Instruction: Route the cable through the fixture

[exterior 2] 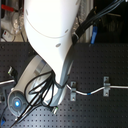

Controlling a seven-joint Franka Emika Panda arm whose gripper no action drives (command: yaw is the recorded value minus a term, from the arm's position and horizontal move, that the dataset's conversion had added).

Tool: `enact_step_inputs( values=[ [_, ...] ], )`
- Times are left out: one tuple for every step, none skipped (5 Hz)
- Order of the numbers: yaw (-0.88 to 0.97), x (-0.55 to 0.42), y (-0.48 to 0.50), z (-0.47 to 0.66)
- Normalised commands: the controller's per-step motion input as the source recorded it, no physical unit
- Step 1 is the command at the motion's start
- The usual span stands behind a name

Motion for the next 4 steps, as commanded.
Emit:
enact_step_inputs(
  values=[
    [0.15, -0.052, 0.263, 0.00],
    [0.18, -0.043, 0.273, 0.00],
    [0.20, -0.031, 0.260, 0.00],
    [0.20, -0.016, 0.252, 0.00]
  ],
)
